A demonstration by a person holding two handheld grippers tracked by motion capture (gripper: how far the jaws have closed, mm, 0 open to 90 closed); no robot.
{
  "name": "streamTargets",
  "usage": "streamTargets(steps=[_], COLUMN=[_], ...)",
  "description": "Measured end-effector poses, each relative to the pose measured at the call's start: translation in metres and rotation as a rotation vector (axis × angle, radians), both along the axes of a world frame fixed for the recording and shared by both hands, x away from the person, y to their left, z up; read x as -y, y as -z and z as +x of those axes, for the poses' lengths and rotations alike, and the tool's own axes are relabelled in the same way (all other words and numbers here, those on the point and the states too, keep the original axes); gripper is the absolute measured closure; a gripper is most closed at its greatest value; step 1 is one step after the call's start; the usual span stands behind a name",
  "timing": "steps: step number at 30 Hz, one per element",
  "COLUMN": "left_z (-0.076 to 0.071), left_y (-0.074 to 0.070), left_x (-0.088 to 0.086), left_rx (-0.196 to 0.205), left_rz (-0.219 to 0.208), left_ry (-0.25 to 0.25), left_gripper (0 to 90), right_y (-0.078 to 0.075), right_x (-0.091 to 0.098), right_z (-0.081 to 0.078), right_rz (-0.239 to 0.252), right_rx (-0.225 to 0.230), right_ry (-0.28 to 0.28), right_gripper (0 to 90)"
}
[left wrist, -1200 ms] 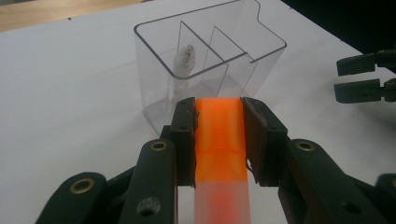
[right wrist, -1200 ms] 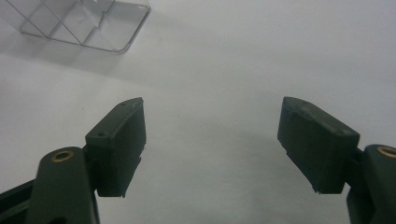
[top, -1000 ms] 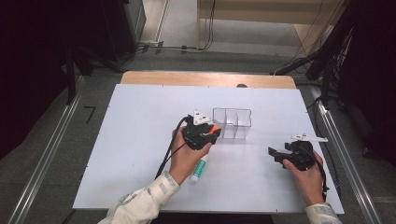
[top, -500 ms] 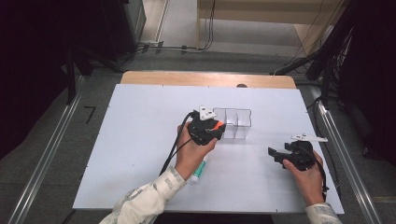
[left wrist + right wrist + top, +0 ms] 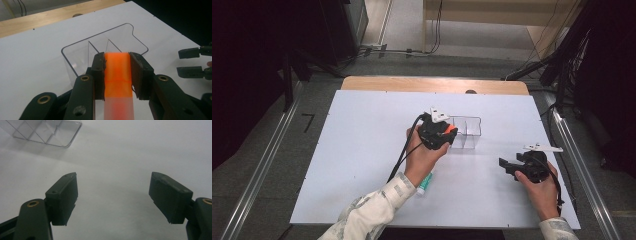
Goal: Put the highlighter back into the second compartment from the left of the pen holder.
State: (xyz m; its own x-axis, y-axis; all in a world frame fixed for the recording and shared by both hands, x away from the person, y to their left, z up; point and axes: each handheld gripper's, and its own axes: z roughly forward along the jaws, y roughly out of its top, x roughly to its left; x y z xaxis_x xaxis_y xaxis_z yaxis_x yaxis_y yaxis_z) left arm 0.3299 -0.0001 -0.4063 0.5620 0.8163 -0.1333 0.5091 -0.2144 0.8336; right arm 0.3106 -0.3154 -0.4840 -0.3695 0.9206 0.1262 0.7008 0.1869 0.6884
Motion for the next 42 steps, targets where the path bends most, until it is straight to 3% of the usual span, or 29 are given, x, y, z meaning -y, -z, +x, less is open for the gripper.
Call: streamTargets(steps=[42], left_z=[0.036], left_y=[-0.014], left_x=[0.028], left_rx=[0.001], left_rz=[0.028], left_ry=[0.006], left_gripper=[67.3], right_y=[0.000], right_x=[0.001], right_z=[-0.001], right_rz=[0.003], right_rx=[-0.003], right_ry=[-0.001], right_gripper=[21.7])
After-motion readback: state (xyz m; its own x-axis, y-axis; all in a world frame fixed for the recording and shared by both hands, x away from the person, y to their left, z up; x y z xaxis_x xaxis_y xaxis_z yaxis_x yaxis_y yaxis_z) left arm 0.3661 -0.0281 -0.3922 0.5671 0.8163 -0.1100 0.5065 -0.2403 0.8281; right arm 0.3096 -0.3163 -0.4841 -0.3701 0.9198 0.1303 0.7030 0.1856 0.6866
